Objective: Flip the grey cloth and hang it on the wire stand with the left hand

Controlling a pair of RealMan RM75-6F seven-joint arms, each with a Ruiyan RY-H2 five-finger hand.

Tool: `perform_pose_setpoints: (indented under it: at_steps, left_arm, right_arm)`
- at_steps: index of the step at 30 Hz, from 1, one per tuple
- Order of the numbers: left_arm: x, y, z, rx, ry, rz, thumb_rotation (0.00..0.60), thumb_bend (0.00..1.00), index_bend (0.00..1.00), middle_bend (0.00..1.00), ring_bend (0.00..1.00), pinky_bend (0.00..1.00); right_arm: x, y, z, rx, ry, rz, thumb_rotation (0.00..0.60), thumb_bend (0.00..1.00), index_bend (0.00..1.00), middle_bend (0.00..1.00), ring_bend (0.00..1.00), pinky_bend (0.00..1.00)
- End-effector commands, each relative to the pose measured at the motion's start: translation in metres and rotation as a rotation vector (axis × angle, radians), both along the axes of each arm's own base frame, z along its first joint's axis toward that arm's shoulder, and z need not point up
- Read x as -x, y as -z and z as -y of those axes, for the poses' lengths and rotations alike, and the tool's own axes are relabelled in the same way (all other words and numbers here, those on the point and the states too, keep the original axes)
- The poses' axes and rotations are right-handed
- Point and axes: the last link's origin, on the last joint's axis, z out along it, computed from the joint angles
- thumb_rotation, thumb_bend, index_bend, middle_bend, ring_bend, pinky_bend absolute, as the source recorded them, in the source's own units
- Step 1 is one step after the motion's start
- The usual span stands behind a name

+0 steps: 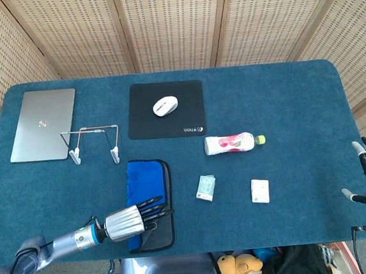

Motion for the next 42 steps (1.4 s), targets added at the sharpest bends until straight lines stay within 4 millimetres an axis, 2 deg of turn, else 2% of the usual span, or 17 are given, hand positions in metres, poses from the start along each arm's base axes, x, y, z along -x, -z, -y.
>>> perform_pose_setpoints:
  at_steps: [1,4,6,7,9,11,13,21,25,27,28,34,37,42]
  left_arm:
    - [-0.015,0.008,0.005,0.001,0.092,-0.011,0.6,0.41,0.64,0.0,0.0,0.0]
    - [-0.02,0.013,0.009,-0.008,0.156,-0.033,0.6,0.41,0.64,0.0,0.0,0.0]
    - [-0.023,0.016,0.012,-0.023,0.219,-0.055,0.6,0.41,0.6,0.0,0.0,0.0]
    - [-0.024,0.018,0.013,-0.034,0.25,-0.064,0.6,0.4,0.52,0.0,0.0,0.0]
    - [-0.026,0.019,0.015,-0.041,0.291,-0.075,0.6,0.38,0.32,0.0,0.0,0.0]
    - [-0.028,0.02,0.017,-0.052,0.323,-0.081,0.6,0.36,0.08,0.0,0.0,0.0]
    - [-0.028,0.02,0.017,-0.062,0.339,-0.087,0.6,0.34,0.01,0.0,0.0,0.0]
    - [-0.033,0.013,0.013,-0.093,0.308,-0.062,0.6,0.33,0.0,0.0,0.0,0.0]
    - [-0.039,0.003,0.005,-0.109,0.231,-0.012,0.6,0.32,0.0,0.0,0.0,0.0]
    - [-0.043,-0.004,-0.004,-0.117,0.134,0.022,0.6,0.32,0.0,0.0,0.0,0.0]
    - [-0.045,-0.012,-0.016,-0.134,0.03,0.042,0.6,0.32,0.0,0.0,0.0,0.0]
    - [-0.055,-0.03,-0.053,-0.18,-0.266,0.013,0.6,0.32,0.0,0.0,0.0,0.0]
    - [-0.059,-0.033,-0.07,-0.185,-0.403,-0.02,0.6,0.32,0.01,0.0,0.0,0.0]
    - [-0.068,-0.031,-0.095,-0.2,-0.566,-0.048,0.6,0.32,0.09,0.0,0.0,0.0]
  right_arm:
    - [0.0,-0.001,0.0,0.002,0.001,0.002,0.6,0.0,0.0,0.0,0.0,0.0]
    - [0.0,-0.001,-0.001,0.002,0.002,0.004,0.6,0.0,0.0,0.0,0.0,0.0]
    - [0.001,-0.002,-0.001,0.001,0.003,0.006,0.6,0.0,0.0,0.0,0.0,0.0]
    - [0.001,-0.002,-0.002,0.002,0.004,0.007,0.6,0.0,0.0,0.0,0.0,0.0]
    - [0.001,-0.003,-0.002,0.004,0.005,0.01,0.6,0.0,0.0,0.0,0.0,0.0]
    - [0.001,-0.004,-0.002,0.007,0.007,0.013,0.6,0.0,0.0,0.0,0.0,0.0]
    - [0.002,-0.005,-0.003,0.008,0.008,0.015,0.6,0.0,0.0,0.0,0.0,0.0]
    - [0.002,-0.006,-0.004,0.008,0.006,0.02,0.6,0.0,0.0,0.0,0.0,0.0]
    - [0.002,-0.006,-0.004,0.008,0.006,0.021,0.6,0.0,0.0,0.0,0.0,0.0]
    - [0.001,-0.006,-0.004,0.007,0.006,0.022,0.6,0.0,0.0,0.0,0.0,0.0]
    - [0.001,-0.006,-0.004,0.005,0.005,0.021,0.6,0.0,0.0,0.0,0.0,0.0]
    - [0.0,-0.004,-0.003,0.001,0.003,0.017,0.6,0.0,0.0,0.0,0.0,0.0]
    - [0.001,-0.003,-0.003,-0.003,0.005,0.012,0.6,0.0,0.0,0.0,0.0,0.0]
    - [0.0,0.0,-0.001,-0.011,0.006,0.008,0.6,0.0,0.0,0.0,0.0,0.0]
